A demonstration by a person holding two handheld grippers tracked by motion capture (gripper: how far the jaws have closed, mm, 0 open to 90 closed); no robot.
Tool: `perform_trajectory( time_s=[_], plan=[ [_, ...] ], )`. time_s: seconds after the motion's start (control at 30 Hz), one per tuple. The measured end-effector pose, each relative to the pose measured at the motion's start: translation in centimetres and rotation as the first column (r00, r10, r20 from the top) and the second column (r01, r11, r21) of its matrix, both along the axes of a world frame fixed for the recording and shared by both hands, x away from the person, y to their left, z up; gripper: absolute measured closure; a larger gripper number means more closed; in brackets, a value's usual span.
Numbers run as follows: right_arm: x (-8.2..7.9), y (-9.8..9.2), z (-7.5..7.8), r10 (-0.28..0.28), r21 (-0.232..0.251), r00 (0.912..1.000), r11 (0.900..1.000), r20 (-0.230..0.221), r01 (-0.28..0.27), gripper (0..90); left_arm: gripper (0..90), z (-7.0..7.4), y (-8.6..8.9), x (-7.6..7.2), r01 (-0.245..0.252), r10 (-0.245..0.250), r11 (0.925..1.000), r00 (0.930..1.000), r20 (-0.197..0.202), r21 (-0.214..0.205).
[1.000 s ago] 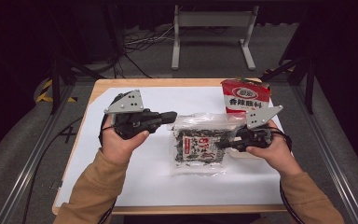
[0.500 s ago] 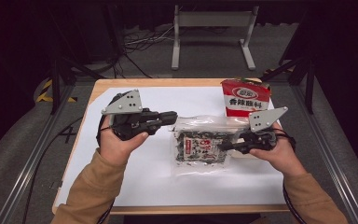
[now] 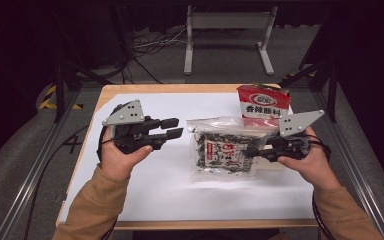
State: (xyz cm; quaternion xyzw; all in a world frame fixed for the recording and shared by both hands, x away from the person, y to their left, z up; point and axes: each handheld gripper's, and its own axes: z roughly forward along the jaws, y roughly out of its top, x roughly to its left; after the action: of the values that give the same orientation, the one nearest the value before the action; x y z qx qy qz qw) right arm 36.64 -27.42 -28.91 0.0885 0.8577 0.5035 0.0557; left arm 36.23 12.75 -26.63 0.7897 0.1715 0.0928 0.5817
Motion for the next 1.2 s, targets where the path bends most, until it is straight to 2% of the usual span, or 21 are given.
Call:
perform_trajectory(
  time_s=[0.2, 0.53, 0.67, 0.83, 1.07, 1.2],
  plan=[
    [-0.2, -0.9, 1.3, -0.04, 0.001, 0.9985, 0.9992, -0.037, 0.04, 75.3, 64.1, -1.1, 0.6, 0.2, -0.021, 0.021, 0.9998, 0.9995, -0.023, 0.005],
    [-0.3, -2.4, 3.3, -0.104, 0.003, 0.9944, 0.9945, -0.014, 0.104, 75.4, 59.7, -3.3, 1.4, 1.2, -0.057, 0.057, 0.9983, 0.9968, -0.056, 0.009],
    [-0.4, -2.9, 4.0, -0.123, 0.017, 0.9924, 0.9923, -0.009, 0.123, 75.4, 57.3, -4.1, 1.6, 1.6, -0.076, 0.076, 0.997, 0.9961, -0.044, 0.014],
    [-0.5, -3.6, 4.8, -0.152, 0.041, 0.9883, 0.9875, -0.008, 0.152, 75.4, 53.7, -4.9, 1.9, 2.0, -0.092, 0.092, 0.9956, 0.9944, -0.052, 0.02],
    [-0.7, -4.3, 6.2, -0.18, 0.045, 0.9833, 0.9829, 0.028, 0.179, 75.4, 51.9, -5.9, 2.0, 2.5, -0.099, 0.102, 0.9944, 0.9923, -0.071, 0.037],
    [-0.6, -4.7, 6.9, -0.207, 0.044, 0.9774, 0.9778, 0.043, 0.205, 75.4, 51.5, -6.3, 2.1, 2.7, -0.1, 0.103, 0.9942, 0.9913, -0.083, 0.039]
  ],
)
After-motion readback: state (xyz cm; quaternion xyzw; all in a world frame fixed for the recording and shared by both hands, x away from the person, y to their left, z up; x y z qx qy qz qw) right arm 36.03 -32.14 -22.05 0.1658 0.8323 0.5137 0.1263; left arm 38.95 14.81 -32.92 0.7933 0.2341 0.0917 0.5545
